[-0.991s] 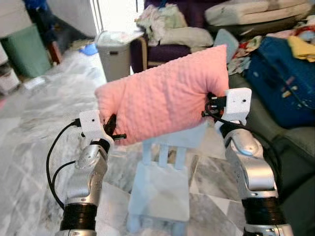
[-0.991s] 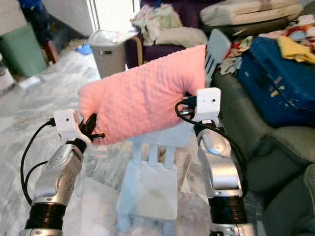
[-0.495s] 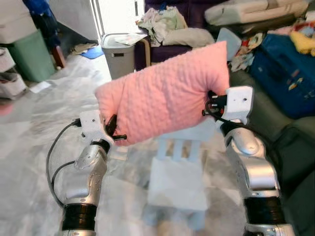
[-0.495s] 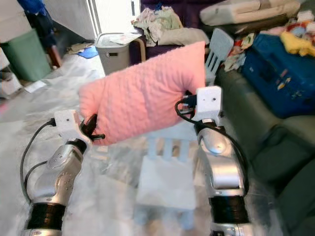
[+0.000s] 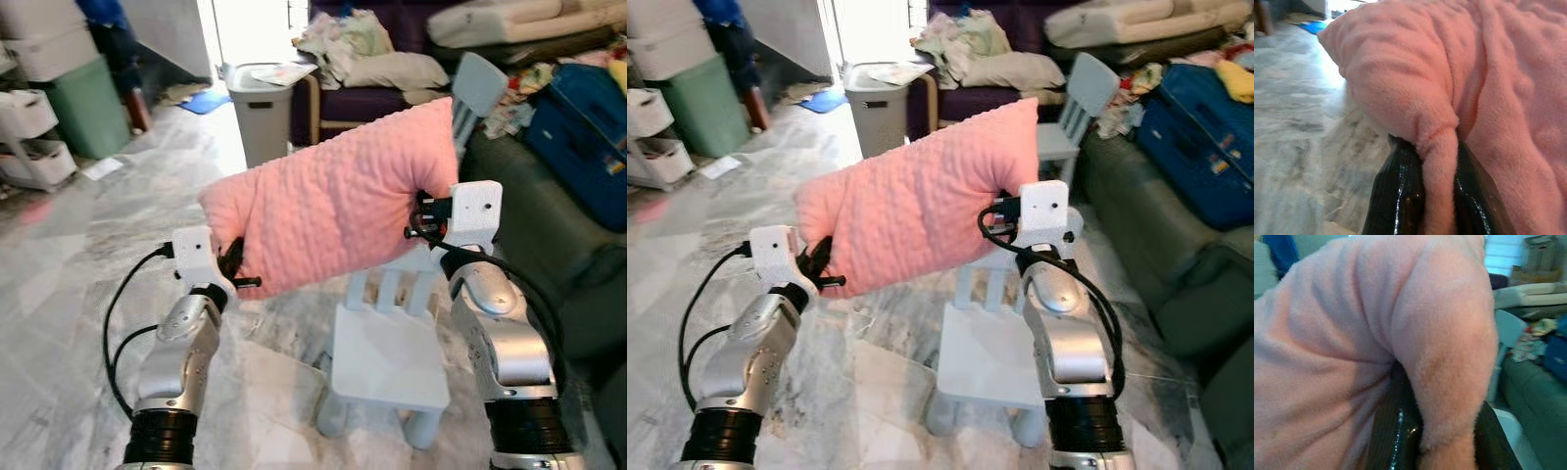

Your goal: Move the pillow to the sofa

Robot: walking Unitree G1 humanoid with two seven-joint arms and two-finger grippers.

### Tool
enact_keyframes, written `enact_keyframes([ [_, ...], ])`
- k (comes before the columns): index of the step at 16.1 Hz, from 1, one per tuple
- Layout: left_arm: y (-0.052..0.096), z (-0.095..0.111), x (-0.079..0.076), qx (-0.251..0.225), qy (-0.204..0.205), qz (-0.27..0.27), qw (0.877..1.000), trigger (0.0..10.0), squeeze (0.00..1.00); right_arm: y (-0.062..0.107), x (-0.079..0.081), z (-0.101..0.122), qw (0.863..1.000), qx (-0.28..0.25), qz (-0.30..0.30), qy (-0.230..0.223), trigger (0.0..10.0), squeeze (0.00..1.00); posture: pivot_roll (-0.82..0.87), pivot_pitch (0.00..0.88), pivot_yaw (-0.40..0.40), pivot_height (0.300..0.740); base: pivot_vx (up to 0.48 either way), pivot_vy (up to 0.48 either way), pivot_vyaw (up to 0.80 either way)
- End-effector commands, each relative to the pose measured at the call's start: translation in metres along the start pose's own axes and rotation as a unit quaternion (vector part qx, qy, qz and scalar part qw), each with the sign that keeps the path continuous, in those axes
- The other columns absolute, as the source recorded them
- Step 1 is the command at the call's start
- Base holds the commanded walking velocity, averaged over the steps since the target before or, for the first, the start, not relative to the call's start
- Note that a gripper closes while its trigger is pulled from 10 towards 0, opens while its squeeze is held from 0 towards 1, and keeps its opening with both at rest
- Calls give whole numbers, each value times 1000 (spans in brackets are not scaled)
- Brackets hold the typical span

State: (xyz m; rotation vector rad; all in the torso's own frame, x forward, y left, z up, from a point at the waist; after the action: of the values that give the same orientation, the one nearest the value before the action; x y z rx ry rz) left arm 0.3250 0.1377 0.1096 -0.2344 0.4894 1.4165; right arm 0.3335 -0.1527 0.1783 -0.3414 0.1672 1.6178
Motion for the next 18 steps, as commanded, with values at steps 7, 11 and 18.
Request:
enact_keyframes([
  [7, 10, -54, 36, 127, -63, 13, 990, 10000, 0, 15, -1, -55, 996, 87, -7, -12, 10000, 0, -38, 0, 24, 740, 0, 0, -796],
  [11, 16, -66, 53, 150, -78, 28, 985, 10000, 0, 31, 1, -84, 991, 135, -5, -24, 10000, 0, -41, 0, 26, 740, 0, 0, -788],
  [18, 10, -55, 48, 119, -138, -20, 983, 10000, 0, 46, 8, -101, 987, 155, -1, -33, 10000, 0, -25, 0, 67, 740, 0, 0, -779],
])
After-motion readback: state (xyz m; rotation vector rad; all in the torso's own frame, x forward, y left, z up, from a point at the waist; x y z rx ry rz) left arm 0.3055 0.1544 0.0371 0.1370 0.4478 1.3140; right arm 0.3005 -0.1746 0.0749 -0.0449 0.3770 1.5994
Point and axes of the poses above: a point about 5 cm out from each wrist's last joint towards the gripper, its own y axis pointing back from the gripper into the wrist, its own z axis along the axis of the wrist's last joint, x = y × z, the point moved 1 cm from there along -y, pointing out of the wrist towards the gripper, and after that the axes turned 13 degrees about y, right-handed, at the moved point
